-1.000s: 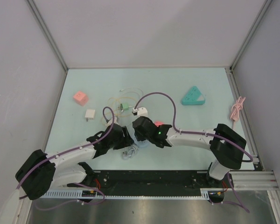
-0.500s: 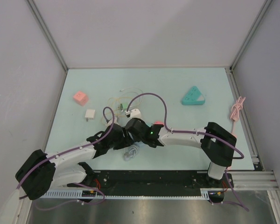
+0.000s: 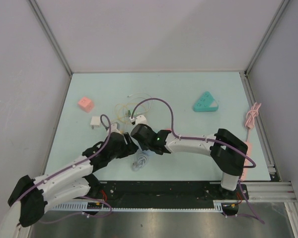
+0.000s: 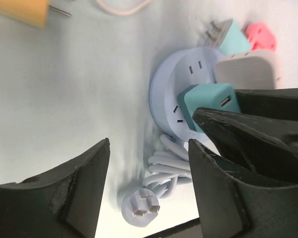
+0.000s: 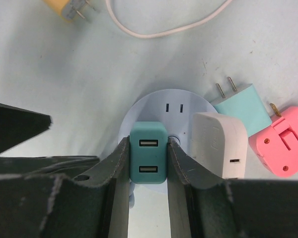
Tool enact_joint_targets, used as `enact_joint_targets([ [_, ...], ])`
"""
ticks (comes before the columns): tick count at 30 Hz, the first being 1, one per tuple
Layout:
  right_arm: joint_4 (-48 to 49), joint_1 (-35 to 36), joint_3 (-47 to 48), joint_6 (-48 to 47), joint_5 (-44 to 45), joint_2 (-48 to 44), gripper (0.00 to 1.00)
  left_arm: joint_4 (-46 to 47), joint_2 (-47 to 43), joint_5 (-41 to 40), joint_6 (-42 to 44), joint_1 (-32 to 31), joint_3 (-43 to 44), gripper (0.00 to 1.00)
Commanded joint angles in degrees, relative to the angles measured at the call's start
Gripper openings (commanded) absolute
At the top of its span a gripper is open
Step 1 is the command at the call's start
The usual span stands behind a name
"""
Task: Insert the plug
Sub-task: Insert the plug into the socket.
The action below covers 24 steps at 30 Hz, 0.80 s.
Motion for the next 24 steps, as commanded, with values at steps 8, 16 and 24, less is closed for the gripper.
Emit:
enact_joint_targets([
  [8,-7.0,-0.9,-6.6,0.1,-7.5,5.0,0.0,-17.8,-16.0,-14.0,0.4,1.6,7.9,0.77],
  [16,-8.3,0.5,-8.3,-1.6,-7.5,6.5,0.0,-23.4,-19.2,-19.6,2.0,1.7,11.9,0.82],
  [24,-10.4,0.4,-9.0,-2.6,-6.3,9.8,0.0,-25.0,-20.7,-21.0,2.2,1.7,13.0,0.87],
])
